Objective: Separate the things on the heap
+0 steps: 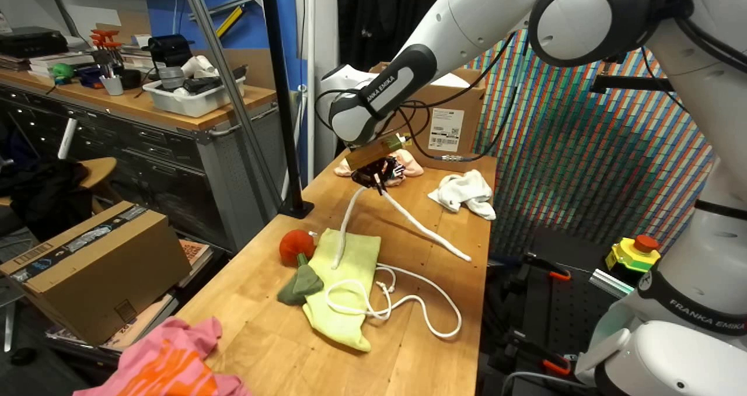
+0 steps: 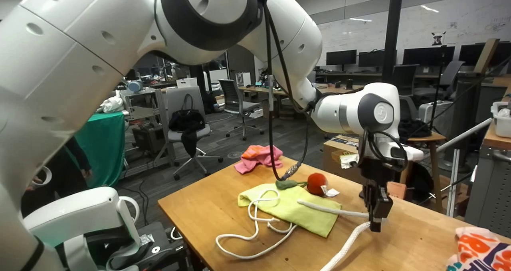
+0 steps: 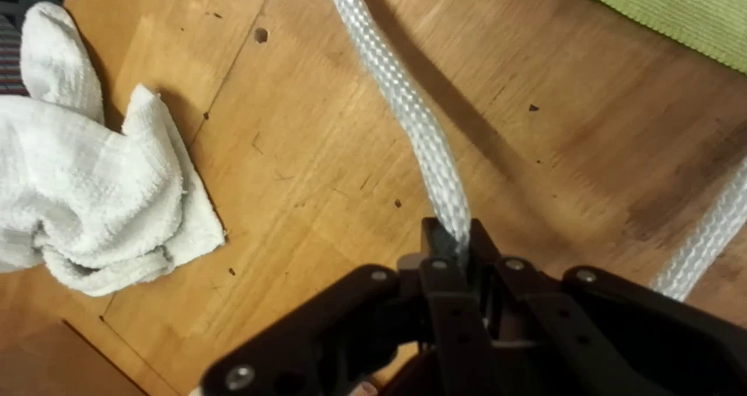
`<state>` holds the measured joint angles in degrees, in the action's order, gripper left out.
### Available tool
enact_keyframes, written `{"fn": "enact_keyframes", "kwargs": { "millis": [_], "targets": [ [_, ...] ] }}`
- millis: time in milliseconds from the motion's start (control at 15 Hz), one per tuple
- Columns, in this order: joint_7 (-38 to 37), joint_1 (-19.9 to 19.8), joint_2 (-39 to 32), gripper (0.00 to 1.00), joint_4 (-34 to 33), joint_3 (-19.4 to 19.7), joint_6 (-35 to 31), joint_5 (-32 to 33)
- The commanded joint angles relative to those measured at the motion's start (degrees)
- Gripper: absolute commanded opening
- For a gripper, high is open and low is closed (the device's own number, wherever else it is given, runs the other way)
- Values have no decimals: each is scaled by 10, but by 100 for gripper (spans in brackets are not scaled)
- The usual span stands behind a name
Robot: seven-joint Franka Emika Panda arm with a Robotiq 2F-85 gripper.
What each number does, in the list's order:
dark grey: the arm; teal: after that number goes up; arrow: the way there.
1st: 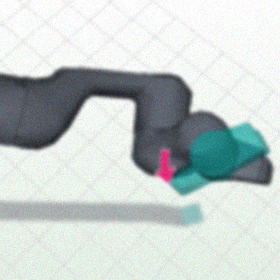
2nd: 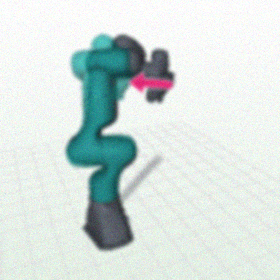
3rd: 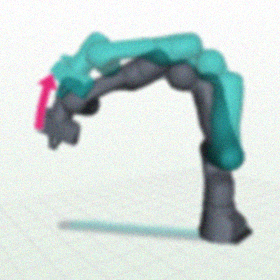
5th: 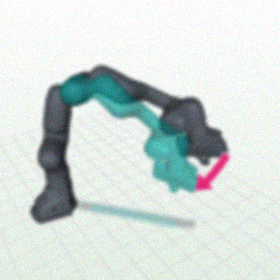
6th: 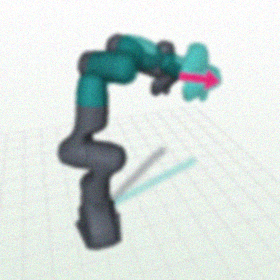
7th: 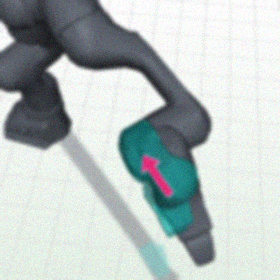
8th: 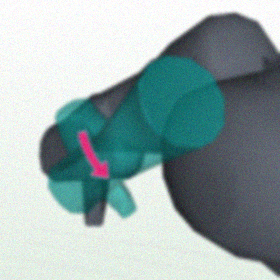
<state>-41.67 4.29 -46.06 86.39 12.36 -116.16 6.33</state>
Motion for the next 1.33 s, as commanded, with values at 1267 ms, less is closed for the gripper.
{"fn": "enact_keyframes", "kwargs": {
  "millis": [1267],
  "targets": [
    [-133, -120, -87, 7, -68, -6, 173, -157]
  ]
}}
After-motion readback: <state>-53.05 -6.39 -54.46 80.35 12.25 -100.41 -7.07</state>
